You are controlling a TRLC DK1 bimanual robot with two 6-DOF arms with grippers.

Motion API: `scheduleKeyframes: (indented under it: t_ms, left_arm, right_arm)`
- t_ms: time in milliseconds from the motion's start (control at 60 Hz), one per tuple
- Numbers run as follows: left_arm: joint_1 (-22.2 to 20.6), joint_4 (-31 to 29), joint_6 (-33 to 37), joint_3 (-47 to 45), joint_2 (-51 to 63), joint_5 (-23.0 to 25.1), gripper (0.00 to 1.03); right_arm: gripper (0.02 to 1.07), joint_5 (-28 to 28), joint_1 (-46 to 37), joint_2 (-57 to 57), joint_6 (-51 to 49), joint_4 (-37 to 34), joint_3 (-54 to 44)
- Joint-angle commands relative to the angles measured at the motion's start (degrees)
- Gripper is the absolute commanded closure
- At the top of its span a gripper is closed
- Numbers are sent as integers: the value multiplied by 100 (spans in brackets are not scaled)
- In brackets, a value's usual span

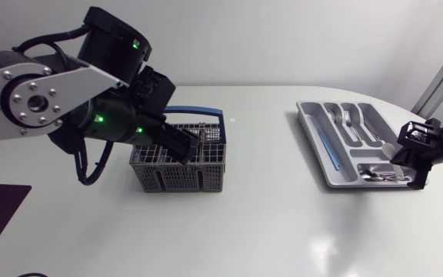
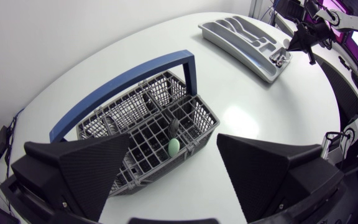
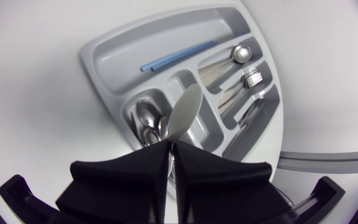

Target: Unload the cutlery basket into the drawer organizer.

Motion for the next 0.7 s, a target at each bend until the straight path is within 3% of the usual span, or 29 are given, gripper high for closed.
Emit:
scheduleKeyframes:
  t_ms: [0,233,300,483,517,683]
  left_arm:
    - [-48,-32,-59,-144,136,-78,5]
    - [-233,-49,-103,-135,242,-350,5]
    - [-259,-58,-112,-126,295,-368,5]
    - [-312,-137,-138,-82,330,-394,5]
    - [-330,-172,-129,-65,330,-421,5]
    - [-426,-260,-138,6,435,-544,5]
  right_arm:
    - [101,169,-117,278,-271,365,-29]
    - [99,530,-196,568,-579,1244,-434]
    - [86,644,-135,586,-658,1543,-680]
    - [65,714,-64,507,-676,1710,-943]
    - [55,705,-64,428,-658,1710,-987]
    - [25,635,15,-108,-359,1692,-1146]
